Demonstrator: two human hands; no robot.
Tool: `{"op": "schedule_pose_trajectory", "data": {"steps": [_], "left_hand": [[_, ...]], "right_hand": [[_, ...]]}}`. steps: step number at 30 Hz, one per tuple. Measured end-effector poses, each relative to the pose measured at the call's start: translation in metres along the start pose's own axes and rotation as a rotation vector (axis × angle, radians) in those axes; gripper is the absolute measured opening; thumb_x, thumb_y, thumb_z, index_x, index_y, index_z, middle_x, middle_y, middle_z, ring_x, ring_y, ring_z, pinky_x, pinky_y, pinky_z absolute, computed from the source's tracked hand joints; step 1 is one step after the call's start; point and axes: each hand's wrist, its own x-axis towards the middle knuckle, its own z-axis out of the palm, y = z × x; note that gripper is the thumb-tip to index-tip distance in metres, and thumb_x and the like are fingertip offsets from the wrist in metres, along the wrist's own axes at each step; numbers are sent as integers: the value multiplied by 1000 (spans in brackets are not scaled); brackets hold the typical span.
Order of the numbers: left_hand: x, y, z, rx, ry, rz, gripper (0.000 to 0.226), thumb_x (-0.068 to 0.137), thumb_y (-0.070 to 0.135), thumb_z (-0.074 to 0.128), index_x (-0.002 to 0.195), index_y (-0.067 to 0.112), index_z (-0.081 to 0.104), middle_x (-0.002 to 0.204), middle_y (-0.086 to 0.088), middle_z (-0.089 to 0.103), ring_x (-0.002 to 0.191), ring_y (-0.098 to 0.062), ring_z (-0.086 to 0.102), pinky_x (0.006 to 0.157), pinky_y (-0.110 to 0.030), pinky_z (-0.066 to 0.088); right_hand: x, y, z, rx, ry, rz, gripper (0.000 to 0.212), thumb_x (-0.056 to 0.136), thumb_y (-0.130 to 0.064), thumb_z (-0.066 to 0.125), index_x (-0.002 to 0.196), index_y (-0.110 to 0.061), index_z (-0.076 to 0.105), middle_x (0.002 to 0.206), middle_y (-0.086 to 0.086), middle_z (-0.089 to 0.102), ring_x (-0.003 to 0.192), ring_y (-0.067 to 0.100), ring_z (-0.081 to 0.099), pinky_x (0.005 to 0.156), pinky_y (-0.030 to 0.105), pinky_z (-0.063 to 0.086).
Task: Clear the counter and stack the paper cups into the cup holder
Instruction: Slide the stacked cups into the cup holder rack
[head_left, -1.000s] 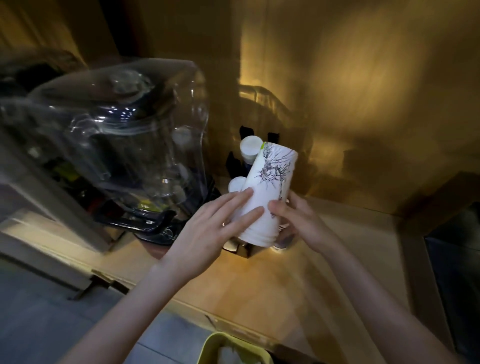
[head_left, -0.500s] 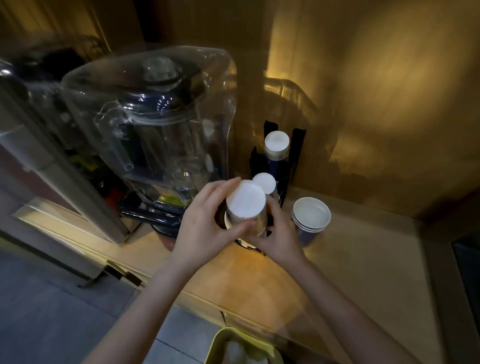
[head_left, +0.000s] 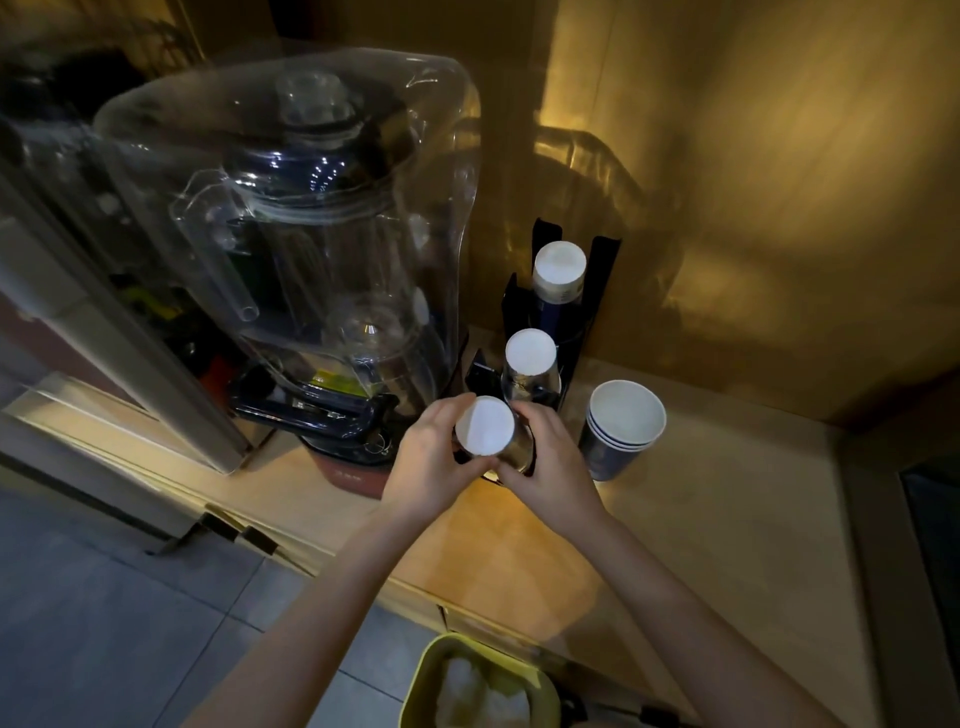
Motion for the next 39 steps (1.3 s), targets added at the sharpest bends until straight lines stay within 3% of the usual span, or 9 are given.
{"op": "schedule_pose_trajectory", "data": {"steps": [7,13,22,25,27,29,31,34,39], "left_hand": [[10,-6,18,56,-109,-61,68,72,24,74,131,10,41,131,-11,51,121,-25,49,97,-31,41],[11,-4,22,147,-170,-90,70,77,20,69,135,7,33,134,-14,47,121,-29,49,97,-36,43],[15,16,18,280,-225,-115,64,81,28,62,133,6,33,135,-13,45,120,-30,48,91,-39,45],[20,32,16,397,-139,-43,52,83,34,56,127,10,44,129,-8,53,119,-25,50,90,-36,47],[25,46,17,402,-39,57,37,84,31,55,113,9,56,112,-10,63,105,-27,58,80,-37,51],[33,58,23,386,16,196,28,84,29,50,99,10,63,91,-11,68,88,-28,63,70,-37,53],[43,68,33,374,-7,324,29,85,30,43,91,11,64,83,-9,67,81,-26,61,67,-38,53],[56,79,57,355,-39,432,23,87,25,48,96,10,63,98,-9,67,93,-25,61,77,-37,54],[68,84,110,508,-143,435,45,87,31,44,122,3,53,127,-15,60,119,-27,55,99,-36,45]], "right_hand": [[-1,5,-1,-78,-2,27,55,84,-23,63,134,-15,42,133,6,51,125,20,44,102,33,38],[-3,3,-2,-137,-14,26,54,85,-27,61,134,-17,40,126,7,58,117,22,51,92,34,44],[8,-6,-23,-467,-124,-111,39,92,-29,46,126,-11,46,114,9,61,108,27,54,84,39,44],[12,-8,-45,-464,-111,-179,26,93,-27,44,110,-12,58,105,8,64,98,25,58,75,35,45],[15,-4,-60,-484,-87,-230,23,92,-25,46,101,-11,63,98,8,68,91,25,61,71,33,45],[17,4,-75,-470,5,-240,21,90,-24,48,94,-10,64,89,9,70,83,26,63,66,34,48],[19,17,-90,-481,147,-237,22,85,-24,47,91,-9,63,81,10,69,77,28,63,62,35,51],[21,45,-109,-590,220,-168,38,81,-30,41,104,-8,60,97,11,69,91,30,63,74,35,52],[17,96,-122,-710,45,60,46,89,-33,46,127,-7,46,133,14,52,125,31,43,99,43,39]]}}
